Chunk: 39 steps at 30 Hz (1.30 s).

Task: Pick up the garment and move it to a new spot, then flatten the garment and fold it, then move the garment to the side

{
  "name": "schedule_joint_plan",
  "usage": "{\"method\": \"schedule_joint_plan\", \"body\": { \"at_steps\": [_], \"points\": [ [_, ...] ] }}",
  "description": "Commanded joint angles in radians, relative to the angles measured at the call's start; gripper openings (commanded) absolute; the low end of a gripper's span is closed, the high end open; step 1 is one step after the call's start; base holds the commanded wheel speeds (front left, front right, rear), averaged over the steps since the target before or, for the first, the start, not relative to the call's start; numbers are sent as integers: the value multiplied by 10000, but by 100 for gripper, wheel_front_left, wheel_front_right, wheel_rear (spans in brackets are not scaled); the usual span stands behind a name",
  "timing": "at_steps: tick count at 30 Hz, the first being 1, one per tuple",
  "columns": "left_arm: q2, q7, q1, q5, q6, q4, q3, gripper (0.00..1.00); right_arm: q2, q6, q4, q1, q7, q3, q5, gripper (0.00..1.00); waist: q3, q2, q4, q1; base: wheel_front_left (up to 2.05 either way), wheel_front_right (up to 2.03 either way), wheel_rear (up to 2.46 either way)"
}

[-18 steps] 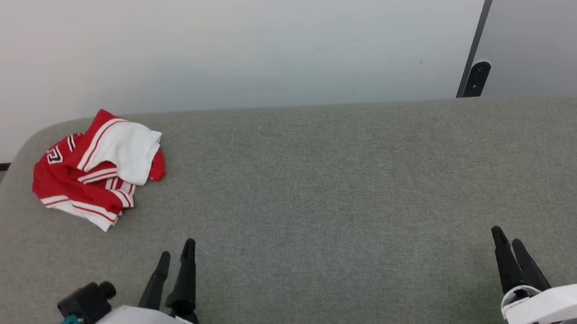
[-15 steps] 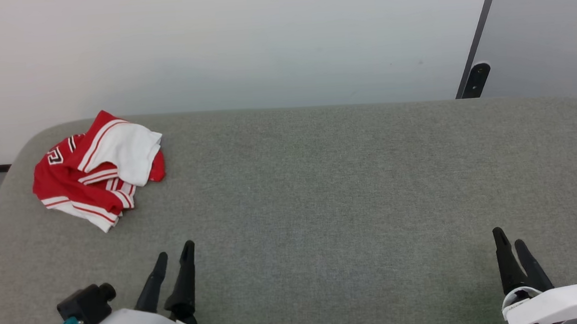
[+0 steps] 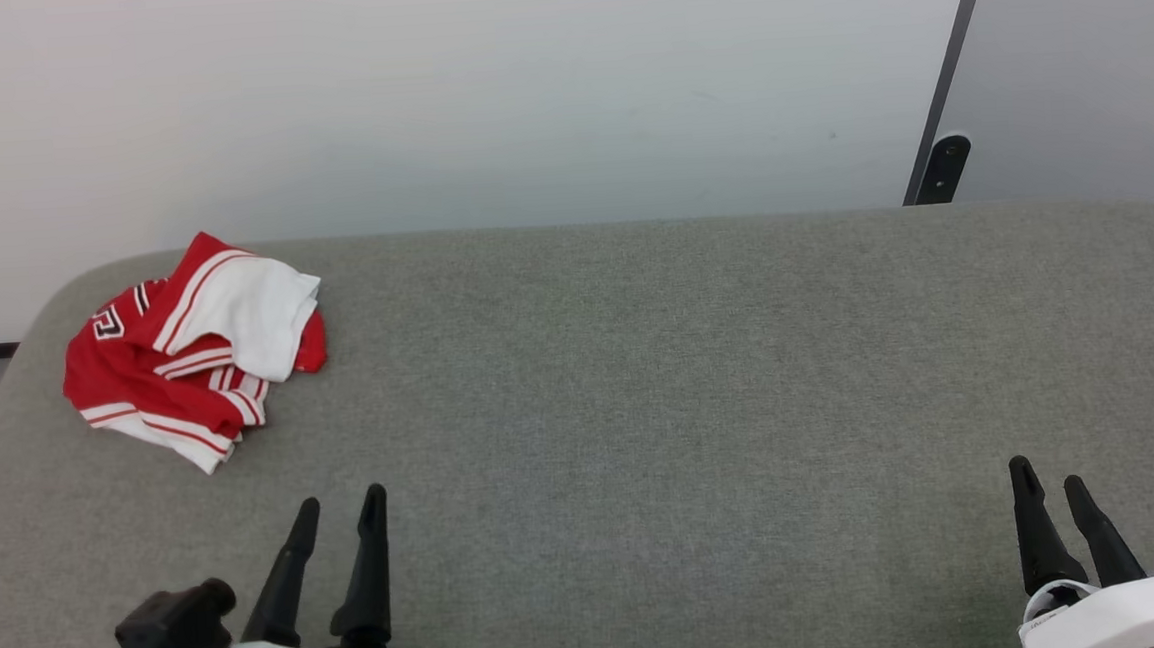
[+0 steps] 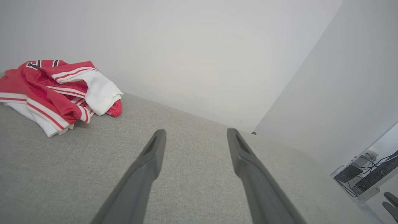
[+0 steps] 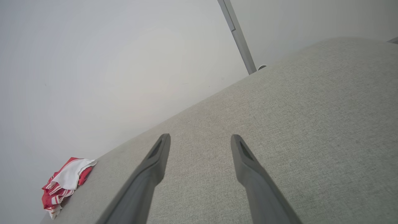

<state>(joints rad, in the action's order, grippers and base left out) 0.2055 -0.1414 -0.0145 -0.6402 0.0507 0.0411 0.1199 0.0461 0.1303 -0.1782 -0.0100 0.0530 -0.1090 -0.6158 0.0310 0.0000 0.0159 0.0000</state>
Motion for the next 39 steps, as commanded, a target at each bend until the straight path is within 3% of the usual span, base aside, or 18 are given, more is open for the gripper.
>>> {"method": "schedule_joint_plan", "body": {
  "at_steps": [1, 27, 32, 39],
  "points": [
    [-2, -113, -31, 467, 109, -201, -29, 100, 44, 8, 152, -6, 87, -14, 343, 100, 6, 0, 15, 0, 0, 0, 0],
    [-187, -698, -457, 3409, 543, -781, -19, 100, 52, 7, 498, 159, 483, 5, 2714, 100, 114, 0, 35, 0, 0, 0, 0],
    [-126, -803, -284, 3805, 586, -641, -72, 100, 48, 7, 579, 182, 536, 199, 3157, 100, 155, 0, -373, 0, 0, 0, 0],
    [195, -933, -108, 4017, 692, -67, -309, 100, 48, 6, 605, 215, 579, 724, 3592, 100, 351, 0, -1461, 0, 0, 0, 0]
  ]
}}
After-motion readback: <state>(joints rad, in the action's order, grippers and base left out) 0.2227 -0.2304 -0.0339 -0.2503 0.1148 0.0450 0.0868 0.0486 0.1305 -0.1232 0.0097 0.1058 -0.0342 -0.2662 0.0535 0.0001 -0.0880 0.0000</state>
